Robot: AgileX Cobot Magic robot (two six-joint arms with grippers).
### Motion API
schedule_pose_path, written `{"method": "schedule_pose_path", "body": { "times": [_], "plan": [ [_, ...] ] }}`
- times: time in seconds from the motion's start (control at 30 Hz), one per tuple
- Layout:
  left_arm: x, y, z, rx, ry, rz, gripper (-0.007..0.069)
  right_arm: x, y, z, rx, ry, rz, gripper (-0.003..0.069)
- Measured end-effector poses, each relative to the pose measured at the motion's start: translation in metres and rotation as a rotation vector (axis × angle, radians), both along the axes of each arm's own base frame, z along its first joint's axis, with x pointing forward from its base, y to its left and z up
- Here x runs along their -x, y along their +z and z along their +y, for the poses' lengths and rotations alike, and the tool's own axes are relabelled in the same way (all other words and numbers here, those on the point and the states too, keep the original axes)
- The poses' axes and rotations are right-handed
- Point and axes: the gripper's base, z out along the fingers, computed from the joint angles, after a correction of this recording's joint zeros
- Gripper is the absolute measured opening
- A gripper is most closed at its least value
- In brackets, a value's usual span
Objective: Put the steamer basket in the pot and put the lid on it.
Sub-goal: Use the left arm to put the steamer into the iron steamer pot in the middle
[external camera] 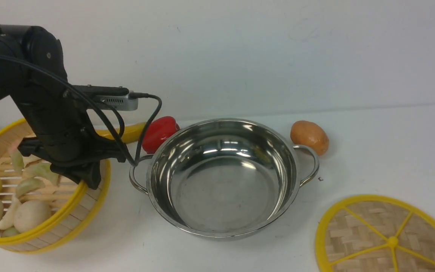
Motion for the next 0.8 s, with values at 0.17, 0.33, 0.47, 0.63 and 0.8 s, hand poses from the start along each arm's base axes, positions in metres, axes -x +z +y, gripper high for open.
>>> {"method": "schedule_pose_path", "body": {
  "times": [0.17, 0.33, 0.47, 0.63, 0.8],
  "plan": [
    [0.007, 0.014, -0.002, 0.03, -0.026, -0.037, 0.0048, 0.0, 0.0, 0.0, 0.0, 0.0, 0.0, 0.0241],
    [0.012, 0.023, -0.002, 0.039, -0.045, -0.06, 0.0048, 0.0, 0.0, 0.0, 0.0, 0.0, 0.0, 0.0241],
    [0.014, 0.025, -0.005, 0.074, -0.072, -0.062, 0.0048, 0.0, 0.0, 0.0, 0.0, 0.0, 0.0, 0.0241],
    [0.015, 0.025, -0.013, 0.089, -0.111, -0.061, 0.0048, 0.0, 0.0, 0.0, 0.0, 0.0, 0.0, 0.0241],
    [0.021, 0.025, -0.035, 0.07, -0.196, -0.059, 0.0048, 0.0, 0.0, 0.0, 0.0, 0.0, 0.0, 0.0241]
  ]
}}
